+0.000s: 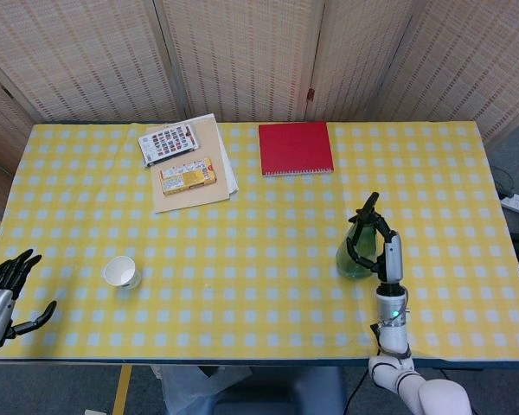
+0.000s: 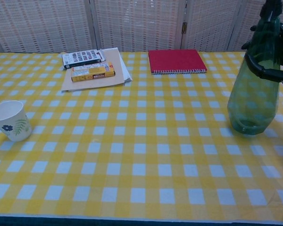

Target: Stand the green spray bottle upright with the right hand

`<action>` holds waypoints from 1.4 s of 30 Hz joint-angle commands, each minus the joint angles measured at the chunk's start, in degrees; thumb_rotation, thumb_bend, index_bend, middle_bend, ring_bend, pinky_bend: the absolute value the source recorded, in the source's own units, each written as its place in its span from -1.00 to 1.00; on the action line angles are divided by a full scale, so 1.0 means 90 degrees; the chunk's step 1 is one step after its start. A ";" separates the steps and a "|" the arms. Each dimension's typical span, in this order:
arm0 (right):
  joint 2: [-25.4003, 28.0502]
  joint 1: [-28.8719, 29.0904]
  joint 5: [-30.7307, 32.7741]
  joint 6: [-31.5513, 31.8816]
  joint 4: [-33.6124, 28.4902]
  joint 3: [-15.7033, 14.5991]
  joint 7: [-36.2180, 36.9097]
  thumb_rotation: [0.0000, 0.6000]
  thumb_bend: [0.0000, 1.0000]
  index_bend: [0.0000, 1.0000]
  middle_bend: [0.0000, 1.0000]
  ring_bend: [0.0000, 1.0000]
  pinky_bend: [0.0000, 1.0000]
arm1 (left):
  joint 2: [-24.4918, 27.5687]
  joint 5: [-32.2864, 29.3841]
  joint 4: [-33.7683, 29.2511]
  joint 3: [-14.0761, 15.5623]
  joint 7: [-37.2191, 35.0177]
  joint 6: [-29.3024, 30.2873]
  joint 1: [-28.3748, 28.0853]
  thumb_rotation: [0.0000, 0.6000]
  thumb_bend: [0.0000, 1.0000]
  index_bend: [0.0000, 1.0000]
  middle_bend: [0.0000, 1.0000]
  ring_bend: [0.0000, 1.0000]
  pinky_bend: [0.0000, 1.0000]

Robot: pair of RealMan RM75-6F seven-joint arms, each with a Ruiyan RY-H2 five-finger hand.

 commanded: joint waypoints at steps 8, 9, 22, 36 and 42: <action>-0.0065 -0.0206 -0.0071 0.0097 0.0229 -0.0130 0.0113 1.00 -0.11 0.16 0.18 0.12 0.32 | 0.0009 -0.0010 0.0006 -0.0006 -0.0027 -0.0003 0.0002 -0.25 -0.27 -0.87 -0.91 -0.94 -0.94; -0.0064 -0.0219 -0.0075 0.0090 0.0248 -0.0141 0.0114 1.00 -0.11 0.16 0.18 0.11 0.31 | 0.0010 -0.0006 0.0006 -0.0005 -0.0025 0.0000 0.0003 -0.25 -0.27 -0.87 -0.91 -0.94 -0.94; 0.0013 -0.0457 -0.0155 0.0089 0.0408 -0.0310 0.0188 1.00 -0.11 0.10 0.11 0.07 0.27 | -0.0004 0.0009 0.0003 -0.0003 0.0010 -0.0005 -0.0004 -0.25 -0.27 -0.86 -0.91 -0.94 -0.94; 0.0204 -0.0736 -0.0216 0.0101 0.0320 -0.0452 0.0138 1.00 -0.11 -0.86 -0.45 -0.34 -0.41 | -0.0015 0.0050 0.0027 -0.0008 -0.0020 0.0062 0.0011 -0.26 -0.27 -0.84 -0.91 -0.94 -0.93; 0.0280 -0.0907 -0.0245 0.0147 0.0230 -0.0514 0.0200 1.00 -0.11 -0.93 -0.51 -0.40 -0.48 | -0.0016 0.0068 0.0018 -0.0004 -0.0009 0.0080 0.0015 -0.25 -0.27 -0.83 -0.91 -0.94 -0.93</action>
